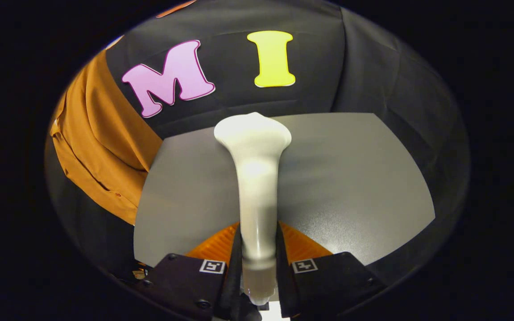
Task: Iron the clothes twice with a garment steamer, once on the left side and once on the right side.
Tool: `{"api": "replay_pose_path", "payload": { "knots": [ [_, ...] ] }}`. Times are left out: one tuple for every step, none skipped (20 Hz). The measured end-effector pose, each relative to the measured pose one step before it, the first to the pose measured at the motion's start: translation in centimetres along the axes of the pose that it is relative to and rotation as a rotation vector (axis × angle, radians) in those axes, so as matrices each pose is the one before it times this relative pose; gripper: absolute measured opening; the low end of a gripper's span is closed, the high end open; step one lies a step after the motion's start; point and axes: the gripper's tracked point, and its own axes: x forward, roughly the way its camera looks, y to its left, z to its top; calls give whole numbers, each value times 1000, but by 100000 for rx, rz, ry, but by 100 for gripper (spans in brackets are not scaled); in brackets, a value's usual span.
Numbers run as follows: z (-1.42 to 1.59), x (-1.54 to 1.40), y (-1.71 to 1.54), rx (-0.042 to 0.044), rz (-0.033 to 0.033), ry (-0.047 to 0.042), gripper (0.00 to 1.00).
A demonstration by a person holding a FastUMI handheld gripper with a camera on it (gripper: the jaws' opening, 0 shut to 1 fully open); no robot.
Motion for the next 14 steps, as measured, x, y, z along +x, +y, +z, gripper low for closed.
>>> {"api": "replay_pose_path", "payload": {
  "knots": [
    [769, -694, 156, -905, 1040, -2221, 34],
    [-461, 363, 56, 851, 1206, -642, 27],
    [212, -552, -101, 835, -233, -1345, 27],
    [184, -307, -270, 894, -812, -1580, 27],
    [265, -574, -153, 1834, -363, -2678, 27],
    [292, -489, 88, 1033, 70, -2559, 27],
    [551, -992, 134, 410, 520, -3985, 27],
    [683, -984, 54, 1611, 74, -4283, 27],
    [722, -1004, 18, 1513, -742, -4116, 27],
    [808, -1156, 137, 170, -1413, -4566, 27],
    [912, -1440, 94, 219, -1488, -5102, 27],
    [965, -1191, 323, -194, -1206, -4915, 27],
    [915, -1053, 514, 115, -814, -4600, 27],
    [637, -1056, 470, -496, -719, -3834, 27]
  ]
}}
